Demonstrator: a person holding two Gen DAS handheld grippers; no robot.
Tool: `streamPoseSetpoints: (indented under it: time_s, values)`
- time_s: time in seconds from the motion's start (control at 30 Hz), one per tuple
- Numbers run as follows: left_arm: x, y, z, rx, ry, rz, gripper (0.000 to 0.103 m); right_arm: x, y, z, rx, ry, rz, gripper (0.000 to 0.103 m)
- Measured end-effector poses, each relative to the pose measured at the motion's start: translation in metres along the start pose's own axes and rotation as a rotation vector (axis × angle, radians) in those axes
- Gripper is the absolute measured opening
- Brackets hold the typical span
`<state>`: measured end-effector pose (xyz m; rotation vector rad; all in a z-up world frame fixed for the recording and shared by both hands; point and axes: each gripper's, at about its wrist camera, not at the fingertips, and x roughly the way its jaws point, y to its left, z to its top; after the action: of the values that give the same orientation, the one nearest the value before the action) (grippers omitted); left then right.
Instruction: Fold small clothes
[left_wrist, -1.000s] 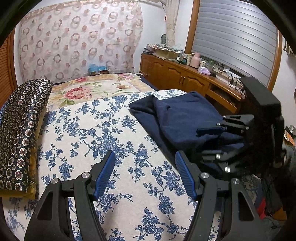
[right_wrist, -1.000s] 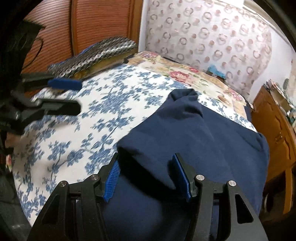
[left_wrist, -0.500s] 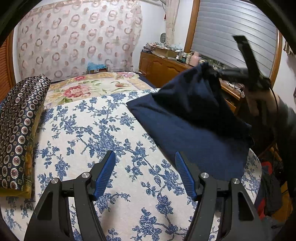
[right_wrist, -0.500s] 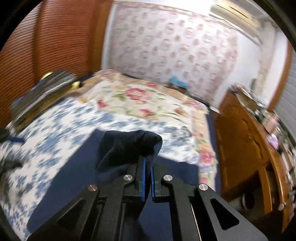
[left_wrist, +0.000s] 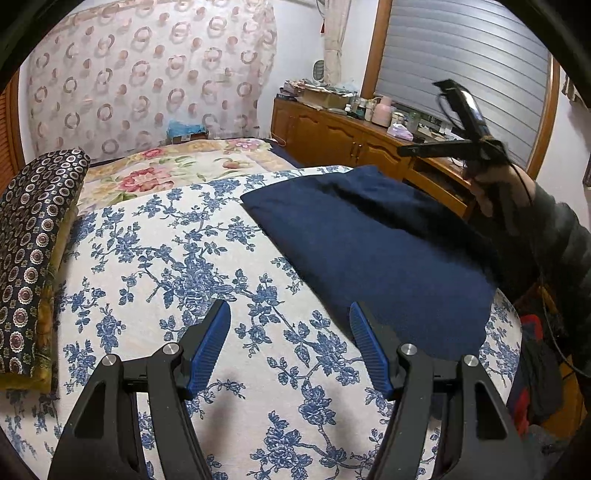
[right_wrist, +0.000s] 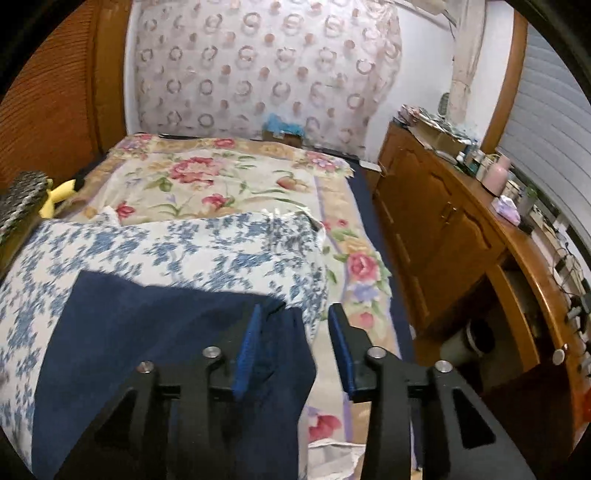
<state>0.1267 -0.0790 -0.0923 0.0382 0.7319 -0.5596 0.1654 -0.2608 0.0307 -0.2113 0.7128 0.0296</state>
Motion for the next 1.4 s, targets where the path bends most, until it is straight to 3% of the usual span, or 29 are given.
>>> streamPoseSetpoints:
  time_s: [0.07,0.33,0.57,1.03,1.37,1.4]
  values:
    - [0.002,-0.003,0.000,0.003,0.002,-0.003,0.068,-0.012,0.007,-0.011,-0.014,-0.015,0.028,0.049]
    - [0.010,-0.022,-0.003,0.042,0.027,-0.026,0.068,-0.054,0.003,-0.079,-0.065,-0.045,0.112,0.049]
    - [0.018,-0.039,-0.005,0.075,0.052,-0.046,0.068,-0.076,-0.008,-0.115,-0.051,-0.027,0.154,0.049]
    - [0.031,-0.064,-0.017,0.093,0.133,-0.108,0.068,-0.081,-0.043,-0.123,-0.005,0.004,0.101,0.049]
    - [0.032,-0.074,-0.026,0.074,0.198,-0.166,0.068,-0.097,-0.012,-0.141,-0.020,-0.018,0.122,0.051]
    - [0.032,-0.075,-0.027,0.073,0.206,-0.180,0.064,-0.100,-0.011,-0.142,-0.020,-0.022,0.130,0.052]
